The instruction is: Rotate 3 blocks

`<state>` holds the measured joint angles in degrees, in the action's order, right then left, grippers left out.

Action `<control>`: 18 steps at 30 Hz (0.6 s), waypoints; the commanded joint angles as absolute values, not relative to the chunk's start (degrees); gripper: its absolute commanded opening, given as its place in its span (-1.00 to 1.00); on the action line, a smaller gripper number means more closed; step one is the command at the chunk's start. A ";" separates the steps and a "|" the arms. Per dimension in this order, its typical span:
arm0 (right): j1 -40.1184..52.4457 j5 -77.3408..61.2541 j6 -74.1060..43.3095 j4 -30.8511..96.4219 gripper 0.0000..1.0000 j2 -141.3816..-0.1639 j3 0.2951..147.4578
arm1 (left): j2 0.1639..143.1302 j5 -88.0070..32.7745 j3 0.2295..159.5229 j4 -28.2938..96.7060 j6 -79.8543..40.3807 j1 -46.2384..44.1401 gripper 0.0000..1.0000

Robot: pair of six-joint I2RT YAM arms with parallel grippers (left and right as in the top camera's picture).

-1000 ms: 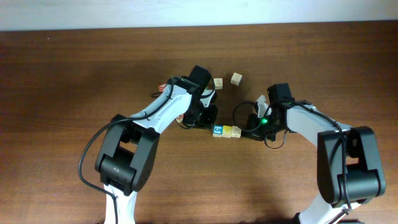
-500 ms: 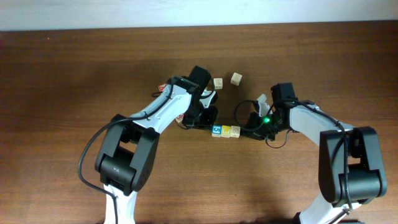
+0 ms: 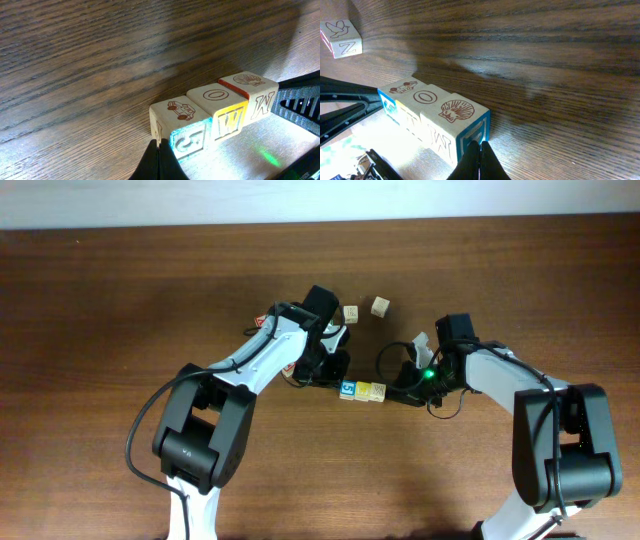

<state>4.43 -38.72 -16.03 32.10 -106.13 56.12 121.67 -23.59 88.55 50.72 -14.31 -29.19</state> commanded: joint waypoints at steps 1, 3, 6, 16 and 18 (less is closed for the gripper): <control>4.49 -40.93 -15.22 31.99 -0.92 -104.09 55.94 | 122.15 -24.40 88.73 50.17 -13.37 -29.65 -1.00; 4.99 -40.91 -15.25 31.81 -0.92 -103.09 55.94 | 122.15 -24.40 88.73 50.15 -13.37 -29.71 -1.00; 6.11 -40.88 -15.31 31.66 -0.92 -101.06 55.94 | 122.15 -24.40 88.73 50.15 -13.37 -29.74 -1.00; 13.23 -38.30 -19.07 29.41 -0.92 -99.88 58.28 | 122.15 -24.43 88.75 49.93 -13.37 -29.76 -1.00; 13.89 -38.30 -19.62 29.10 -0.92 -99.88 58.85 | 122.15 -24.38 88.73 49.93 -13.37 -30.00 -1.00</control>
